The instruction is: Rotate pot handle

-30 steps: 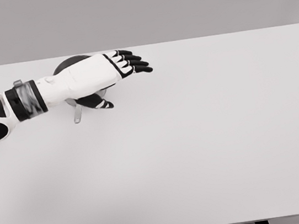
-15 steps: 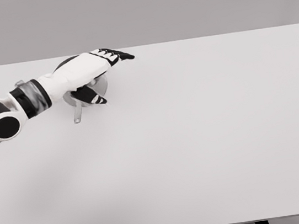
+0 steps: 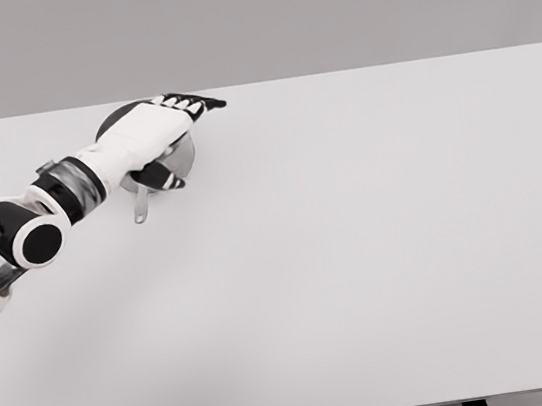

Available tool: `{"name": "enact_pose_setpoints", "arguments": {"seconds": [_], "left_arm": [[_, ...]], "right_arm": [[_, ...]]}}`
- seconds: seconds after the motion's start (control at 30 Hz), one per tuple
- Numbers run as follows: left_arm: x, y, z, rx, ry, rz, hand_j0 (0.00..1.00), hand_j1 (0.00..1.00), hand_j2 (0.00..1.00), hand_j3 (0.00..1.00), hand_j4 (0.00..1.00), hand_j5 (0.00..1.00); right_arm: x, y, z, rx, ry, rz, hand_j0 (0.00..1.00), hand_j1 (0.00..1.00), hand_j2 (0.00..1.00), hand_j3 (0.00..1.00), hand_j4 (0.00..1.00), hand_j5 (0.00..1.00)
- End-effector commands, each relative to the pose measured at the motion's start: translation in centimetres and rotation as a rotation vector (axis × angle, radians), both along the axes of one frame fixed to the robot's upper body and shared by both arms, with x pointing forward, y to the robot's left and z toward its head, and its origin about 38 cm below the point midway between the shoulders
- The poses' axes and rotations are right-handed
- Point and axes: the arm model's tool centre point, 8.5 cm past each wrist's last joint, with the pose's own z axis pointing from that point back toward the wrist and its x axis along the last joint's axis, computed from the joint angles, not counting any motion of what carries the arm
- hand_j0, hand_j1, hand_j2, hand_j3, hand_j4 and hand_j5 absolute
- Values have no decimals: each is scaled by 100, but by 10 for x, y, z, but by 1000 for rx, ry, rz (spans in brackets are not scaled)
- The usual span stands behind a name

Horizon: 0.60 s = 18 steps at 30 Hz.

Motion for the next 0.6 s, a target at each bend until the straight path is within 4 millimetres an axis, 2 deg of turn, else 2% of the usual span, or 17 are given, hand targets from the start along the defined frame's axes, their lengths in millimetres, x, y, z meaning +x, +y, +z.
{"name": "enact_pose_setpoints", "arguments": {"seconds": [0.0,0.57], "left_arm": [[1,1,0,11,-12,12,100,100,100,100,100,100],[-3,1,-13,37,-10,15,100,100,100,100,100,100]], "right_arm": [[0,0,0,0,0,0,100,100,100,100,100,100],[0,0,0,0,1,0,100,100,100,100,100,100]]}}
